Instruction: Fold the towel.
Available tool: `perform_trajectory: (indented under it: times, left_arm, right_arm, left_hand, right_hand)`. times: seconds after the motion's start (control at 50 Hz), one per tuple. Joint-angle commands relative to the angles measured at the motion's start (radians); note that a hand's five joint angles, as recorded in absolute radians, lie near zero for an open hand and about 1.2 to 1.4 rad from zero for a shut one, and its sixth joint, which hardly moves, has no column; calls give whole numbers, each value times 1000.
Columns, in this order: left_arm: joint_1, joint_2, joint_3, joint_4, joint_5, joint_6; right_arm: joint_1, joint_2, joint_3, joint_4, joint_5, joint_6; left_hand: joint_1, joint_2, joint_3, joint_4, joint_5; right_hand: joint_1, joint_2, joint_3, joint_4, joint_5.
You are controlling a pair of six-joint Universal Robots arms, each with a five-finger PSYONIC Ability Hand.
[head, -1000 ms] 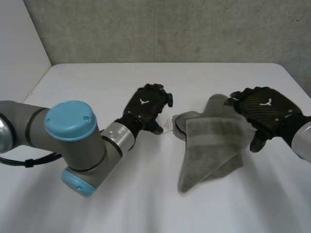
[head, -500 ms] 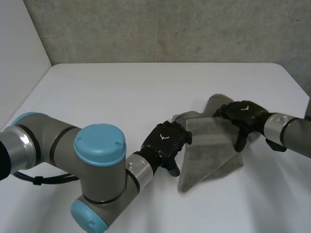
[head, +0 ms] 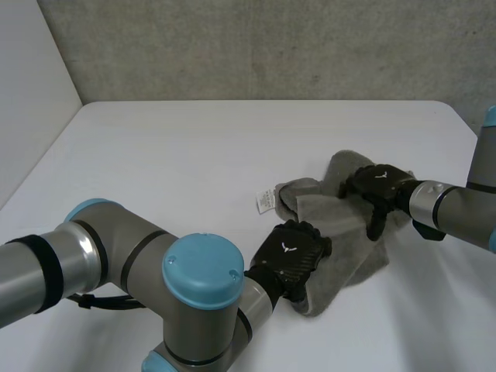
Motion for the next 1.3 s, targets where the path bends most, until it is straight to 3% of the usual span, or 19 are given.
perform_trajectory:
  times: [0.02,0.04,0.2,0.3,0.52,0.6,0.62,0.64,0.66,0.68,0.86,1.0,1.12,1.3]
  left_arm:
    - [76,76,-39,-3,-26,7]
    - [123,119,-65,-2,-41,9]
    - [296,303,-142,-2,-55,12]
    - [446,430,-182,-2,-49,10]
    - [605,553,-206,-2,-49,-2]
    - [615,560,-214,-2,-47,-2]
    - [615,558,-216,-2,-49,-2]
    - [615,558,-216,-2,-49,-2]
    - [612,558,-220,-2,-49,-2]
    - [607,557,-231,-2,-49,0]
    - [596,550,-255,-2,-47,1]
    - [538,540,-265,-5,-49,3]
    - [507,529,-265,-16,-47,6]
    - [397,382,-210,-16,-49,15]
  right_arm:
    - [44,45,-33,3,1,-39]
    - [63,48,-45,4,1,-48]
    - [139,16,-160,18,2,-31]
    - [269,-60,-266,4,7,82]
    - [527,-39,-286,-135,27,322]
    - [576,28,-291,-138,65,317]
    - [588,50,-291,-138,94,316]
    - [588,50,-291,-138,94,316]
    - [590,59,-289,-137,117,311]
    - [584,58,-289,-134,136,304]
    - [564,-47,-220,-125,154,281]
    - [380,-206,-50,-138,137,287]
    - [285,-199,24,-138,118,279]
    - [206,-113,67,-190,78,282]
  left_hand:
    - [-152,-110,-42,-56,-79]
    - [-166,-125,-42,-56,-93]
    - [-193,-151,-42,-56,-120]
    - [-202,-160,-42,-56,-129]
    - [-205,-163,-42,-56,-132]
    - [-205,-163,-42,-56,-132]
    - [-207,-166,-42,-56,-134]
    - [-208,-166,-42,-56,-135]
    - [-216,-175,-42,-56,-143]
    - [-216,-175,-42,-56,-143]
    - [-216,-175,-42,-56,-143]
    - [-216,-175,-42,-56,-143]
    - [-216,-175,-42,-56,-143]
    - [-202,-160,-42,-56,-129]
  right_hand:
    - [617,632,-51,-78,641]
    - [802,817,-51,-78,826]
    - [804,819,-51,-78,828]
    - [804,819,-51,-78,828]
    - [804,819,-51,-78,828]
    - [804,819,-51,-78,828]
    - [613,628,-51,-78,637]
    - [612,626,-51,-78,635]
    - [-28,-13,-51,-78,-4]
    - [-363,-348,-51,-78,-339]
    - [-418,-403,-51,-78,-394]
    - [-418,-403,-51,-78,-394]
    - [-418,-403,-51,-78,-394]
    - [-418,-403,-51,-78,-394]
